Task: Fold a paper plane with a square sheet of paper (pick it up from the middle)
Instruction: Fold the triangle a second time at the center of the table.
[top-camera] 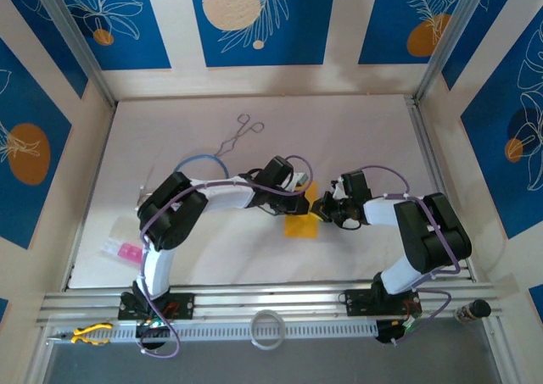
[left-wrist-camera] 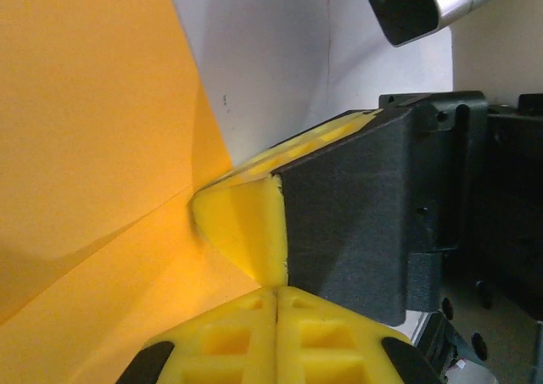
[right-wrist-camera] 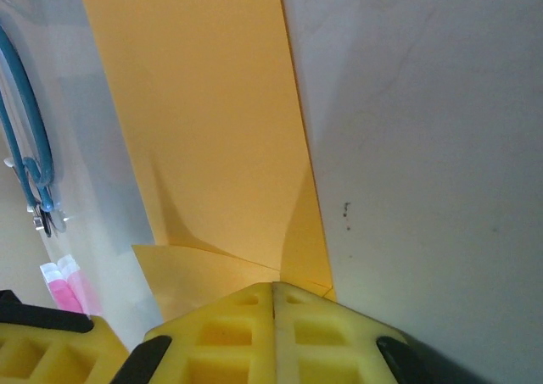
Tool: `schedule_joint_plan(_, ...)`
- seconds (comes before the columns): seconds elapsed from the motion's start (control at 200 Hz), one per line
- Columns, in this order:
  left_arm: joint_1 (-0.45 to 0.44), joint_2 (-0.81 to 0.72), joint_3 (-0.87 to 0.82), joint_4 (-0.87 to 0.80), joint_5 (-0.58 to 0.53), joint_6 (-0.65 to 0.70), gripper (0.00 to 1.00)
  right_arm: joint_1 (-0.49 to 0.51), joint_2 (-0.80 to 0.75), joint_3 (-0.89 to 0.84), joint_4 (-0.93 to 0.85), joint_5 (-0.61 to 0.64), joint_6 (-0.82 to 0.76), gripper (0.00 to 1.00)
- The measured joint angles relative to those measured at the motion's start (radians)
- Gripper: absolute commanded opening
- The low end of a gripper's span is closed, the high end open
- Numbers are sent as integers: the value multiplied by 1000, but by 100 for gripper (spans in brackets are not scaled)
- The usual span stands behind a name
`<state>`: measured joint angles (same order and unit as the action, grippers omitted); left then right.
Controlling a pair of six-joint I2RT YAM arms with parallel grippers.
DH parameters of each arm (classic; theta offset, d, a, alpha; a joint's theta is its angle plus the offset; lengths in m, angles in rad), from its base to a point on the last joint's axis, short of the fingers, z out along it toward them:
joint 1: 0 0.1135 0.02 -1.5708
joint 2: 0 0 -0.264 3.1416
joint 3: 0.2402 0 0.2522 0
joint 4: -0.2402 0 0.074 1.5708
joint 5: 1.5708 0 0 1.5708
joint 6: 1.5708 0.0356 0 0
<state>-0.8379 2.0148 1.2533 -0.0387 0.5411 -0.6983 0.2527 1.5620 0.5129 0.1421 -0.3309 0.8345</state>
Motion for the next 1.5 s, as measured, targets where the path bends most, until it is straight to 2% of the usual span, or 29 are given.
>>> schedule_joint_plan(0.275, 0, 4, -3, 1, 1, 0, 2, 0, 0, 0, 0, 1, -1, 1)
schedule_joint_plan(0.435, 0, -11, -52, 61, -2, -1, 0, 0, 0, 0, 0, 1, -3, 1)
schedule_joint_plan(0.615, -4, -17, -108, 49, -27, -4, 0, 0, 0, 0, 0, 1, -3, 1)
schedule_joint_plan(0.985, -4, -12, -69, 51, -15, -8, 0, 0, 0, 0, 0, 1, -3, 1)
schedule_joint_plan(1.276, -11, 45, -11, -51, -34, 0, 0, 0, 1, 0, 1, 1, -2, 1)
schedule_joint_plan(1.501, -11, 46, -11, -55, -35, 2, 1, 0, 8, 0, 8, -11, 1, 1)
